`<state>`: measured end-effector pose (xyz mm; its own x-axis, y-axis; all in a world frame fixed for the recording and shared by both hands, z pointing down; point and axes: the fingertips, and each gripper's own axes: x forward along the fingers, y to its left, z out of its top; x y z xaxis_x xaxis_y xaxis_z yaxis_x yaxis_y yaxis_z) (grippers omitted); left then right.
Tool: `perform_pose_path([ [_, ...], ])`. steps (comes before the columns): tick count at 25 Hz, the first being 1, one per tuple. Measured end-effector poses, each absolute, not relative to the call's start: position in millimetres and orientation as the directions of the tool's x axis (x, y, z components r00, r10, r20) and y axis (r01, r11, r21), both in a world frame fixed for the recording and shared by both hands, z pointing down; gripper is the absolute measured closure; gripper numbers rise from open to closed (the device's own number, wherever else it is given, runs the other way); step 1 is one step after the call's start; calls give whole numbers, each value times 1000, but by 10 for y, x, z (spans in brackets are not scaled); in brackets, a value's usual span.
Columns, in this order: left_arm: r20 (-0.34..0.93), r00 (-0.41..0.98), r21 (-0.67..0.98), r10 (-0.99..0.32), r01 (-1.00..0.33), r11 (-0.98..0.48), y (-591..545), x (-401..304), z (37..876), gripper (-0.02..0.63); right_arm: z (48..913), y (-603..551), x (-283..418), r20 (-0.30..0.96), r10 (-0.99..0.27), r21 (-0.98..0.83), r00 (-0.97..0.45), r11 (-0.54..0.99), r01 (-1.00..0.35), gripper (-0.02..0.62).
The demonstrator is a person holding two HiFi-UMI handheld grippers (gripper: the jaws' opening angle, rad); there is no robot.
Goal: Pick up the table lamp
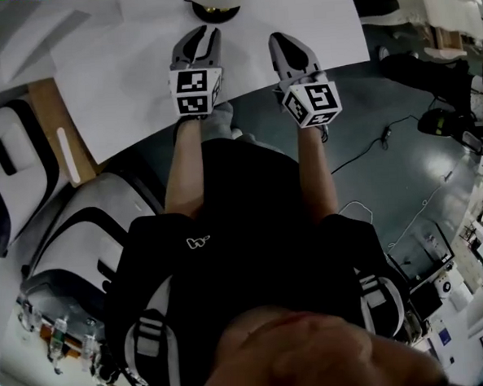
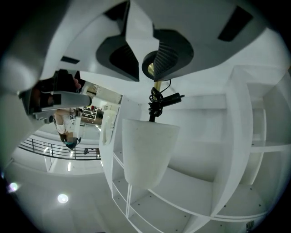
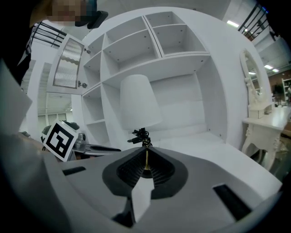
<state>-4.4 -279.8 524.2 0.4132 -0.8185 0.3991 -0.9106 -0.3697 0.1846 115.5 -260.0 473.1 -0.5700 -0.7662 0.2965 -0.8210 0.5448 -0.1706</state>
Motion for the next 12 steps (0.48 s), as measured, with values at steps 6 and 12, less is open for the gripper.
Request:
perform_pose_path([
  [6,385,433,154,-815,-901,-406,-3093,-33,5420,485,4753,-2704,1124,345,-753,-143,-561,548,-824,575],
  [12,359,441,137,-823,-897,-421,-3322,99,5487,474,4835,-2719,1250,392,-749,-147,-534,521,-840,575],
])
